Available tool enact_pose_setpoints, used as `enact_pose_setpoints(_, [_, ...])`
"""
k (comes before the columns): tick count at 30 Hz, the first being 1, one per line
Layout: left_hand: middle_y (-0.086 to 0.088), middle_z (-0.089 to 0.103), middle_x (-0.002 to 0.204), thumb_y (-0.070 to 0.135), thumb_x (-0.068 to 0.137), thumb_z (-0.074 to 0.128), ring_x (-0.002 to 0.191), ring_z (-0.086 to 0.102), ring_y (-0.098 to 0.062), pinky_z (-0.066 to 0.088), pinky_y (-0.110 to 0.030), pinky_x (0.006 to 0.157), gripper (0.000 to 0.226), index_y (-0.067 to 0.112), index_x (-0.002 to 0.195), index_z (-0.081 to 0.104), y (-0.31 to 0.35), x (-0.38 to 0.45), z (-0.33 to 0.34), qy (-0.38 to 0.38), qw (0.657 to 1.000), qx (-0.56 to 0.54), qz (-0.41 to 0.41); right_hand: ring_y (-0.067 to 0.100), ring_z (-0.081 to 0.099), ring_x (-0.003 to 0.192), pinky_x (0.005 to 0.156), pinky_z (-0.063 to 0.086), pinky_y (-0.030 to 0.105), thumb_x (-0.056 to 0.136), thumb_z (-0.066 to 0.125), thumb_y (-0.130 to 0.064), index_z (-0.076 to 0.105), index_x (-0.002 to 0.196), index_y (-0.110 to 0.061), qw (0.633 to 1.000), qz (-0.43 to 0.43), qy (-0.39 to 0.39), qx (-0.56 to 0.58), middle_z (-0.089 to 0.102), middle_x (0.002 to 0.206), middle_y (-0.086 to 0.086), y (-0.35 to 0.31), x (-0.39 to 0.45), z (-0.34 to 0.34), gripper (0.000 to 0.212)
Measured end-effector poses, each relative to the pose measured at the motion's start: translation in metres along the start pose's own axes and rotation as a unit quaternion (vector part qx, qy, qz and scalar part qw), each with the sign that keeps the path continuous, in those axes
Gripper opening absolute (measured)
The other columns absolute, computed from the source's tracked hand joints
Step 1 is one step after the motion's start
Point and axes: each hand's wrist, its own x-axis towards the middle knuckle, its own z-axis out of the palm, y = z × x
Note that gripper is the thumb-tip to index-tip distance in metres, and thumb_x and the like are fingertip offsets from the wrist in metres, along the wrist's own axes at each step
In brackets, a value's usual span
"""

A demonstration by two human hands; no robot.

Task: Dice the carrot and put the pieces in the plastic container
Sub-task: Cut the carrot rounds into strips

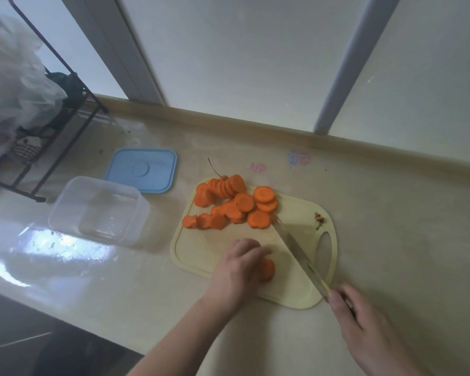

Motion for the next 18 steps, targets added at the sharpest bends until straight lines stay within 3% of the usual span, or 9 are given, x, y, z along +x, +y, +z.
enact_pose_setpoints(4, [-0.007, 0.066, 0.098, 0.031, 0.083, 0.033, 0.083, 0.067, -0.03, 0.055, -0.034, 0.067, 0.052, 0.016, 0.099, 0.08, -0.008, 0.03, -0.009, -0.094, 0.995, 0.023, -0.027, 0.012, 0.055, 0.063, 0.061, 0.042, 0.02, 0.085, 0.04, -0.058, 0.049, 0.087, -0.027, 1.0, -0.013, -0.013, 0.012, 0.059, 0.074, 0.002, -0.003, -0.001, 0.001, 0.032])
enact_pose_setpoints(8, [-0.008, 0.063, 0.087, 0.026, 0.084, 0.038, 0.071, 0.064, -0.029, 0.052, -0.032, 0.055, 0.042, 0.014, 0.087, 0.078, -0.013, 0.042, -0.013, -0.119, 0.988, 0.076, 0.055, 0.01, 0.056, 0.066, 0.062, 0.043, 0.021, 0.072, 0.029, -0.071, 0.046, 0.089, -0.031, 1.0, -0.002, -0.007, 0.009, 0.059, 0.076, 0.001, -0.005, -0.001, 0.004, 0.047])
enact_pose_setpoints(11, [-0.003, 0.062, 0.083, 0.021, 0.083, 0.042, 0.068, 0.06, -0.027, 0.051, -0.032, 0.05, 0.033, 0.018, 0.084, 0.075, -0.019, 0.04, -0.013, -0.1, 0.985, 0.116, 0.082, 0.01, 0.057, 0.067, 0.065, 0.045, 0.022, 0.079, 0.032, -0.07, 0.049, 0.089, -0.024, 1.0, 0.01, 0.007, 0.013, 0.06, 0.071, 0.003, -0.003, -0.002, 0.006, 0.05])
enact_pose_setpoints(14, [0.001, 0.059, 0.083, 0.024, 0.088, 0.046, 0.07, 0.057, -0.025, 0.049, -0.034, 0.046, 0.024, 0.019, 0.084, 0.069, -0.021, 0.035, -0.01, -0.086, 0.98, 0.167, 0.066, 0.009, 0.055, 0.063, 0.06, 0.042, 0.018, 0.063, 0.02, -0.095, 0.046, 0.091, -0.029, 1.0, 0.002, 0.007, 0.016, 0.059, 0.069, -0.001, -0.007, -0.004, 0.005, 0.076])
enact_pose_setpoints(16, [0.002, 0.06, 0.084, 0.026, 0.09, 0.049, 0.072, 0.06, -0.024, 0.049, -0.034, 0.045, 0.021, 0.019, 0.084, 0.067, -0.023, 0.03, -0.012, -0.06, 0.982, 0.177, 0.038, 0.008, 0.057, 0.063, 0.061, 0.042, 0.017, 0.067, 0.021, -0.091, 0.049, 0.091, -0.025, 1.0, 0.007, 0.013, 0.017, 0.061, 0.069, 0.001, -0.006, -0.005, 0.004, 0.076])
enact_pose_setpoints(18, [0.004, 0.063, 0.084, 0.03, 0.092, 0.049, 0.073, 0.062, -0.024, 0.05, -0.034, 0.045, 0.023, 0.019, 0.085, 0.068, -0.023, 0.026, -0.018, -0.019, 0.986, 0.165, 0.002, 0.007, 0.058, 0.063, 0.062, 0.044, 0.019, 0.079, 0.035, -0.07, 0.053, 0.088, -0.02, 0.999, 0.018, 0.022, 0.02, 0.062, 0.068, 0.004, -0.004, -0.005, 0.004, 0.054])
